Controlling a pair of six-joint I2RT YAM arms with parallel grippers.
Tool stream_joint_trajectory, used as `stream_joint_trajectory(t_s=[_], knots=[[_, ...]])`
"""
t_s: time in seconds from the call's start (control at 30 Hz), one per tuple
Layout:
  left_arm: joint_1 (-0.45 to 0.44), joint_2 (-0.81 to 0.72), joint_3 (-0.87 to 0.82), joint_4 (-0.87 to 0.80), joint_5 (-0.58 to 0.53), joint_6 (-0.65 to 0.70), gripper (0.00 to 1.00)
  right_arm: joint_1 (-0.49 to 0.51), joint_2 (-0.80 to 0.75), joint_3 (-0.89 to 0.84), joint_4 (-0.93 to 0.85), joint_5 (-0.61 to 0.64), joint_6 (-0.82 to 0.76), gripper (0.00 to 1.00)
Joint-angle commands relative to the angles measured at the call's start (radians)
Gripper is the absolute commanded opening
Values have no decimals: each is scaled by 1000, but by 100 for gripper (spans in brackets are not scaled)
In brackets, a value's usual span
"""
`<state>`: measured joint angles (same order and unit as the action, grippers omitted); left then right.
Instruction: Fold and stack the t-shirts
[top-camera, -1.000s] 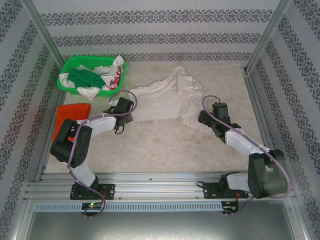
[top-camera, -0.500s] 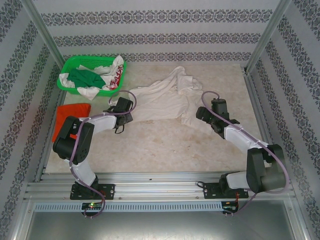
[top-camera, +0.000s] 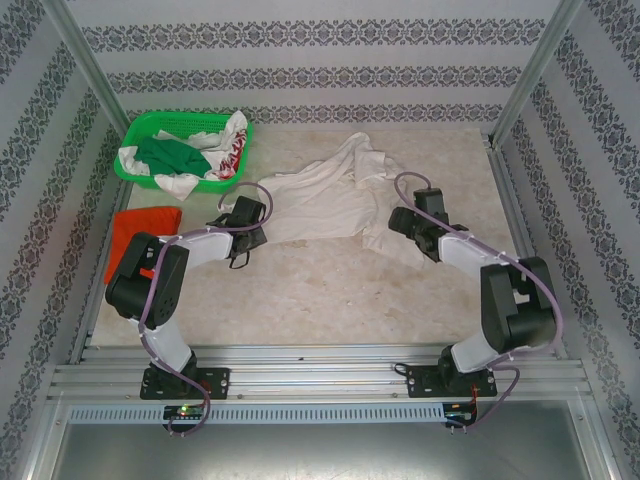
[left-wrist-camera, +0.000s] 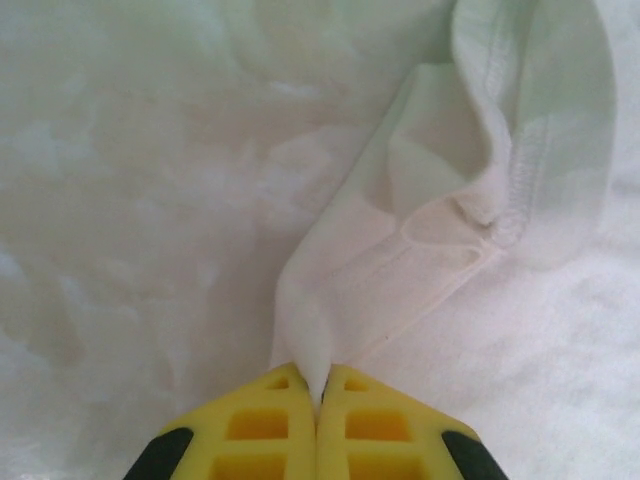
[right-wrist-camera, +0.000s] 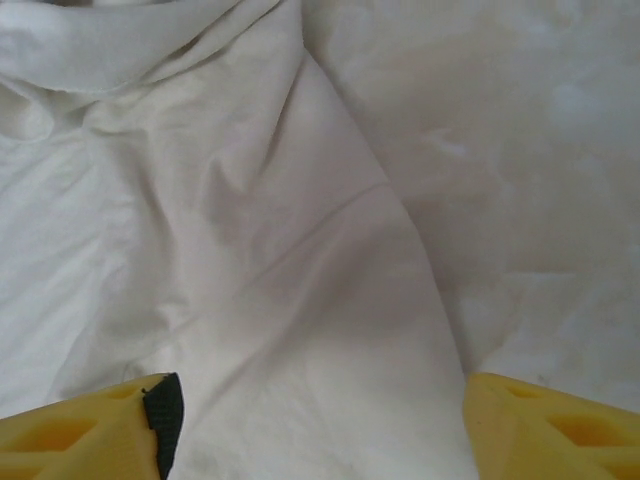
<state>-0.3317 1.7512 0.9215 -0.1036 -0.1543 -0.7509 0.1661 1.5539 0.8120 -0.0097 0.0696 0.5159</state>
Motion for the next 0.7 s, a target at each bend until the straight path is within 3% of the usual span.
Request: stream_joint_trajectory(t_s=[0.0, 0.53, 0.67], knots=[[7, -51, -30, 25, -17, -1, 0, 1, 63, 54, -11, 24, 8, 71], [16, -94, -68, 75, -19, -23, 0, -71, 289, 241, -78, -36, -4, 65], [19, -98, -71, 80, -11, -32, 0, -79, 311, 249, -80, -67, -8, 59]])
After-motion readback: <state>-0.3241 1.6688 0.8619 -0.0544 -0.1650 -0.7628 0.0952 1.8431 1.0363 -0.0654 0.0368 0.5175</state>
